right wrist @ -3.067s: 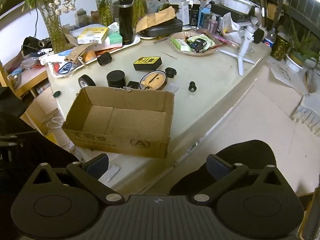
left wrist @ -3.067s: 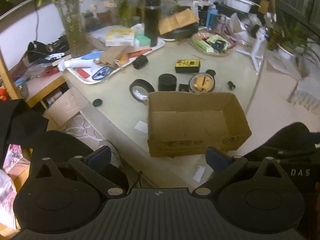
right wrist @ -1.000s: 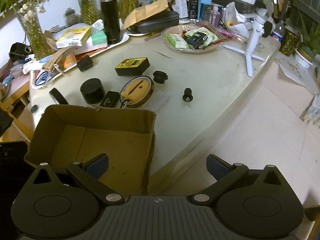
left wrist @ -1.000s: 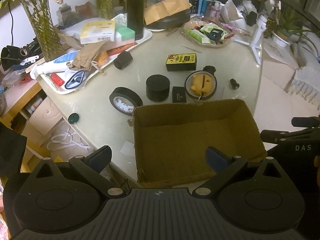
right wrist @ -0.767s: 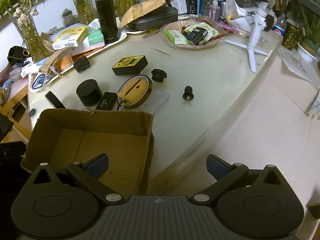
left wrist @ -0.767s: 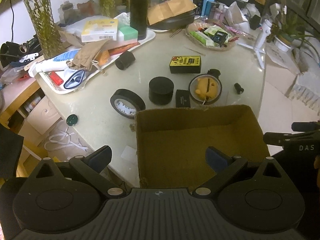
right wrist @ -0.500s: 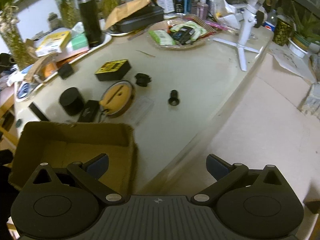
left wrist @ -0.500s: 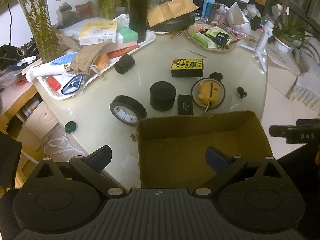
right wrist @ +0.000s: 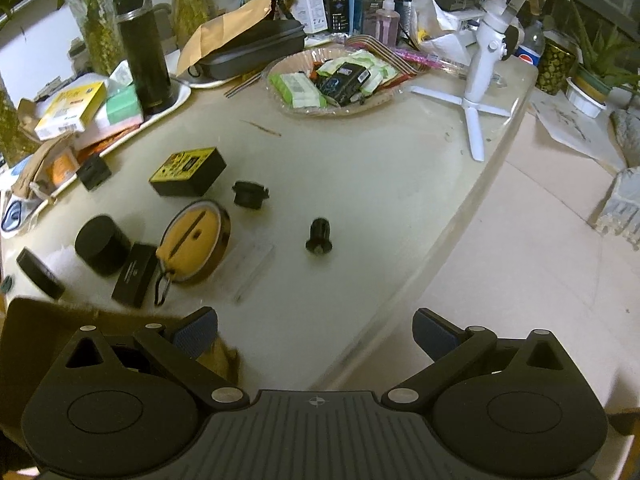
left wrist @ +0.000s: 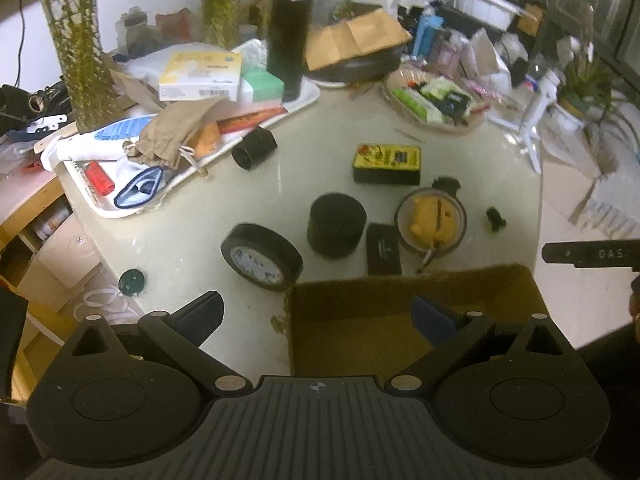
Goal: Organize rigid objects
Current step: 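Move the right tool toward the small black rubber knob, then close the right gripper around the small black rubber knob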
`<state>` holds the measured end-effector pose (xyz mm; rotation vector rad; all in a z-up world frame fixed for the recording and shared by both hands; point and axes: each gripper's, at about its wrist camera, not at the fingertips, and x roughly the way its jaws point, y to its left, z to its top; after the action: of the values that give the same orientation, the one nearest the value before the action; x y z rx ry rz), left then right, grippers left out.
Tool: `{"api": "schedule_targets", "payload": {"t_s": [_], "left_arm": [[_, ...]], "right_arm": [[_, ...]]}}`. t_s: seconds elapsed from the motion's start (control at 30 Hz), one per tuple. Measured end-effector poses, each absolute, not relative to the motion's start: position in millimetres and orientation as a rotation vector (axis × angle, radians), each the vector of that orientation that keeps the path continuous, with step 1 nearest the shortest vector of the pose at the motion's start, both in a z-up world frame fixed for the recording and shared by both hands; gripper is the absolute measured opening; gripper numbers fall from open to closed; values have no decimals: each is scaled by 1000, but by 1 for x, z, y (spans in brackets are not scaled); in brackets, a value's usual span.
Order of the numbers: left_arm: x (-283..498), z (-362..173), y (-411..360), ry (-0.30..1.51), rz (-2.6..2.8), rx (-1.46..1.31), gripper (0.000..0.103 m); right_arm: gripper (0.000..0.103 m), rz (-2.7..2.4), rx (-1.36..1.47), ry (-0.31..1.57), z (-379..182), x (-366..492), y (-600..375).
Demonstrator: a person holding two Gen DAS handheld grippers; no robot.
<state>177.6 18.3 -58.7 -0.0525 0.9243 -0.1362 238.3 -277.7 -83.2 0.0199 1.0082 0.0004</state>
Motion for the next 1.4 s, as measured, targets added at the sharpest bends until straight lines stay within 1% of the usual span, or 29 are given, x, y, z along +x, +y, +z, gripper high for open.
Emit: {"api": "schedule_targets", "payload": {"t_s": [0.17, 0.33, 0.4, 0.43, 0.47, 0.57, 0.63, 0.7, 0.73, 0.8, 0.87, 0.93, 0.97, 1.0, 1.03, 1.07, 1.1, 1.23, 1.4], "left_arm": [[181, -67, 27, 897, -122, -87, 103], [180, -72, 29, 839, -126, -50, 103], [180, -73, 30, 825, -129, -41, 103], [180, -74, 32, 818, -131, -47, 103], [180, -74, 33, 813, -132, -59, 103], [182, -78, 39, 816, -129, -96, 103], [183, -80, 42, 824, -121, -117, 103], [184, -81, 43, 828, -118, -137, 103], [184, -82, 44, 829, -119, -146, 103], [185, -83, 44, 830, -121, -149, 103], [185, -85, 42, 832, -110, -131, 103], [185, -87, 41, 839, -102, -109, 103], [185, -87, 41, 841, -100, -105, 103], [186, -88, 41, 844, -100, -104, 103], [186, -89, 41, 846, -100, -104, 103], [186, -89, 41, 849, -99, -105, 103], [186, -89, 42, 853, -98, -105, 103], [187, -90, 42, 860, -96, -109, 103], [189, -91, 39, 867, -103, -100, 103]], "right_arm": [[103, -12, 47, 988, -96, 262, -282], [102, -43, 50, 955, -111, 283, -284], [100, -62, 59, 945, -119, 292, -286], [98, -68, 74, 947, -124, 297, -289], [93, -67, 90, 951, -128, 301, -292], [88, -69, 110, 984, -142, 315, -299], [82, -70, 100, 1005, -150, 324, -301], [75, -68, 89, 1008, -156, 331, -301], [73, -64, 78, 1008, -158, 334, -300], [63, -55, 55, 1005, -162, 340, -297], [55, -46, 36, 1010, -167, 346, -293], [51, -45, 23, 1014, -171, 348, -290], [44, -43, 22, 1010, -171, 347, -288], [33, -32, 28, 1011, -170, 346, -287], [24, -32, 25, 1009, -169, 345, -286], [21, -36, 27, 1008, -169, 344, -286], [21, -42, 37, 1011, -169, 344, -286], [21, -47, 110, 1017, -167, 338, -293], [21, -33, 120, 970, -156, 321, -297]]}}
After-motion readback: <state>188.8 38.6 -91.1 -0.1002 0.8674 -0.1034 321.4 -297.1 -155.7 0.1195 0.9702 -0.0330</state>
